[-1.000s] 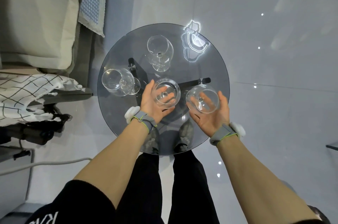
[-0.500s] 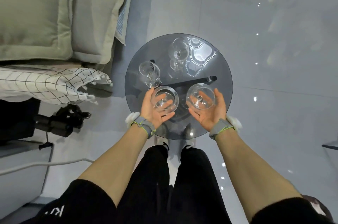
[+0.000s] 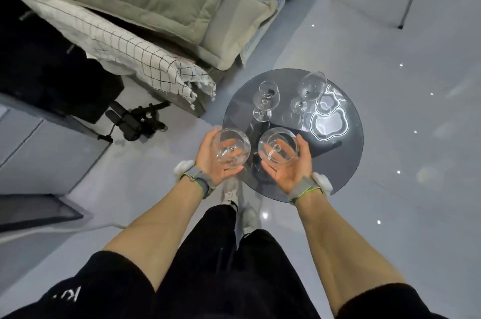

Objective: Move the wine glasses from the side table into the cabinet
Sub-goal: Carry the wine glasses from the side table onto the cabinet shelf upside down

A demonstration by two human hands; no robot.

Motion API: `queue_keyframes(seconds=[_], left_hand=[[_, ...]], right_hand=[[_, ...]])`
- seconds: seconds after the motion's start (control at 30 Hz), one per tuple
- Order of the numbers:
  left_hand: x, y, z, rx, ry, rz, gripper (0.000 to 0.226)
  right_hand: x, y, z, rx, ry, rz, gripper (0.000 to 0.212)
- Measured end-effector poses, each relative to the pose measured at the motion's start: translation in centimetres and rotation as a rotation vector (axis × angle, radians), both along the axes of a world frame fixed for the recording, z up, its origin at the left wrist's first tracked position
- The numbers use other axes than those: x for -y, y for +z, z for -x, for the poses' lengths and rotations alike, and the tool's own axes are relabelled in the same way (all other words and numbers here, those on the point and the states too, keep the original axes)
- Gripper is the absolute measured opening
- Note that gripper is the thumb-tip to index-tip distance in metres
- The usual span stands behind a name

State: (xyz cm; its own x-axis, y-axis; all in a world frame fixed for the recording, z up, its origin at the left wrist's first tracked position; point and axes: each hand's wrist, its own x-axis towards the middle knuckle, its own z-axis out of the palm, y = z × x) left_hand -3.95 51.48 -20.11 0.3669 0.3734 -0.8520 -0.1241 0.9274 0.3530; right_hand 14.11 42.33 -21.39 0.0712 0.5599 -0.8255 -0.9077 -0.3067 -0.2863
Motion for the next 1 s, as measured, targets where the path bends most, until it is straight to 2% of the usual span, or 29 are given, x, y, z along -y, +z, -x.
queue_keyframes(seconds=[0.2,0.37,0.47,0.53,0.67,0.83,1.0], left_hand=[[3.3,1.4,7.6,-0.045,0.241,-0.029,0.059],[7.0,2.5,16.8,-0.009,0.499,-0.030,0.055],[8.8,3.0,20.9,-0.025,0.582,-0.024,0.060],[11.2,3.2,25.8,-0.030,0.692,-0.026,0.061],[14.5,3.7,32.2,-0.064,0.776,-0.015,0.064],[20.1,4.6,43.5,-0.091,0.834,-0.055,0.058],[26.0,5.1,55.1,-0.133,0.976,-0.055,0.060]], right_hand=[[-0.3,0.7,6.0,0.002,0.237,-0.008,0.063],[-1.4,1.9,13.9,0.036,0.496,-0.012,0.061],[-1.9,2.5,17.9,0.058,0.580,-0.020,0.060],[-1.7,3.0,23.2,0.073,0.680,-0.013,0.064],[-1.3,3.5,30.2,0.071,0.787,-0.022,0.065],[0.7,4.9,42.1,0.052,0.937,-0.051,0.058],[3.6,5.7,55.1,0.021,1.102,-0.089,0.057]])
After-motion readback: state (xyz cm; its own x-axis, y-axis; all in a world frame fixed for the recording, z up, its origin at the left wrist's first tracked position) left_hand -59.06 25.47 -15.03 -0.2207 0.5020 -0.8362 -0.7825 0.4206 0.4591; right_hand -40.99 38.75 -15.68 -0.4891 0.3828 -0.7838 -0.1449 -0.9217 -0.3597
